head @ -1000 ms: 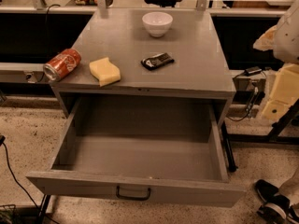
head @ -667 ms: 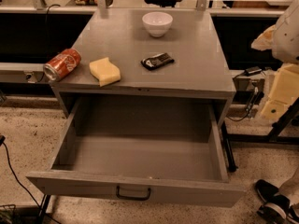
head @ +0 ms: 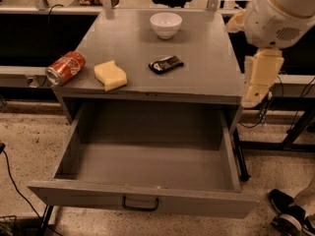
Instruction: Place rxbar chocolate into top drawer
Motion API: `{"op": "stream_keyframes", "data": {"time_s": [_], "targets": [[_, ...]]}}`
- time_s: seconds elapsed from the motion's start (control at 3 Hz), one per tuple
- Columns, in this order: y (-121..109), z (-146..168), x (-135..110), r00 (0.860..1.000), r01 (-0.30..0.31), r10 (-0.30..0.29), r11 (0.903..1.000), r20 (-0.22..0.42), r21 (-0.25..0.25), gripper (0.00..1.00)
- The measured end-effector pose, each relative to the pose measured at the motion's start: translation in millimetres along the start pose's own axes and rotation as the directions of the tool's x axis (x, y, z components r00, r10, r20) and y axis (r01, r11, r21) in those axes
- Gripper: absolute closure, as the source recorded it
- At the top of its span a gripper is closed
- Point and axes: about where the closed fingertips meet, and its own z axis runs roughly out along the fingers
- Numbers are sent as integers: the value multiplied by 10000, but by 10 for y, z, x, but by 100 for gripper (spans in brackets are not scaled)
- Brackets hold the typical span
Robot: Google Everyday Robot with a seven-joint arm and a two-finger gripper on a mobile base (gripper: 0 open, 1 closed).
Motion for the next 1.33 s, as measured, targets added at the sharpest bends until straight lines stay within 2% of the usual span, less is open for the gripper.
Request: {"op": "stream_keyframes", "data": {"time_s": [0.33, 0.67, 1.0, 1.33], "targets": [[-22, -4, -7, 9999, 158, -158, 9998, 23, 88, 0], [-73, 49, -139, 9892, 1274, -1310, 9903, -661, -562, 0], [-420, 190, -235, 9630, 2248, -2372, 9688, -1279, -1042, 0], [-960, 367, -402, 9250, 3239, -3368, 9410, -1757, -986, 0]]}}
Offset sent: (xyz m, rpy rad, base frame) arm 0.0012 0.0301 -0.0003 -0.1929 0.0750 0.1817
